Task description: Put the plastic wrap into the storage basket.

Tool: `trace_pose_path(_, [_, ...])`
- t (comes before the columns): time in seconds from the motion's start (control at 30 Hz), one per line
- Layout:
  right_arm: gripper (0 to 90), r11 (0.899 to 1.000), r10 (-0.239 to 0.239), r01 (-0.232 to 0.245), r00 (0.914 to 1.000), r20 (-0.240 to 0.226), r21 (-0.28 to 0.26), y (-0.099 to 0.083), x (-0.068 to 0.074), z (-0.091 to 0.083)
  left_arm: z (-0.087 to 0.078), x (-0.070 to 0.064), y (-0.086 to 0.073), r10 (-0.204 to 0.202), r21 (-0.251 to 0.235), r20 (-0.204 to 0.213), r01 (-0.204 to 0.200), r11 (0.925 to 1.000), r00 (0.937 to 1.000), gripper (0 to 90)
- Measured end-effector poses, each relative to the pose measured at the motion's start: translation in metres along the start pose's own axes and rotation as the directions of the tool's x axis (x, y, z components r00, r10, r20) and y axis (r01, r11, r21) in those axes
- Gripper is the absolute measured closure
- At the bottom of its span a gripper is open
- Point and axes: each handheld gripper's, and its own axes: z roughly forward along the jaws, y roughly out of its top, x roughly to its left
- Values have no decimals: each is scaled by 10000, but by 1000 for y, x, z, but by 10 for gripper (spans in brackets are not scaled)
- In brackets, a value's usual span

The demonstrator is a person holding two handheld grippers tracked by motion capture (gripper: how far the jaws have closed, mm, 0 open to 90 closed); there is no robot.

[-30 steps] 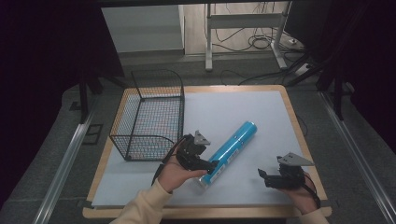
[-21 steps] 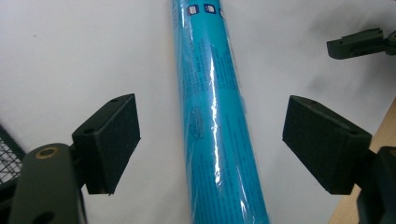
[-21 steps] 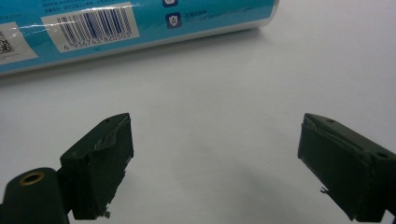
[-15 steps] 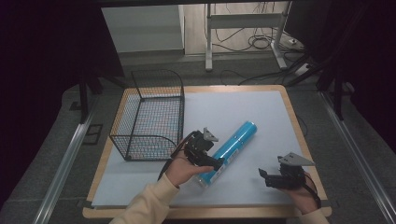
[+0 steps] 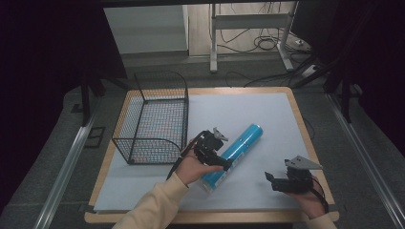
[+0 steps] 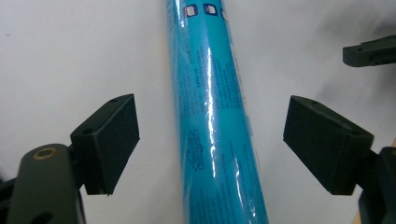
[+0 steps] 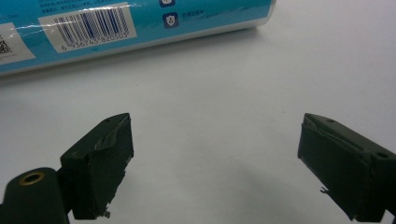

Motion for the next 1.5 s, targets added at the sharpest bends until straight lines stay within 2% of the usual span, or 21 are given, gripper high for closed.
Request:
trace_pose_path(0.23, [106,10000,-24,24,10000,5,47,-1,-1,1,10,0,5,-50,231,62,49,9997,10000,172])
trace_pose_path(0.67, [106,10000,-37,37,10000,-5,31,-1,-1,1,27,0,18,7,568,-63,-4,9984,10000,170])
trace_pose_path(1.0, [106,10000,-41,41,10000,-4,17,-1,-1,1,44,2,24,-77,1000,-81,85,9949,9999,170])
trace_pose_path(1.37, [106,10000,-26,26,10000,-24,56,-1,-2,1,64,0,29,8,1571,-86,5,9876,10000,171])
trace_pose_path(1.47, [106,10000,-2,3,10000,-12,66,-1,-2,1,69,0,31,132,1802,-80,-115,9836,9999,164])
trace_pose_path(1.5, [105,10000,0,0,10000,-21,78,-1,-2,1,73,0,31,206,1991,-52,-192,9798,9998,155])
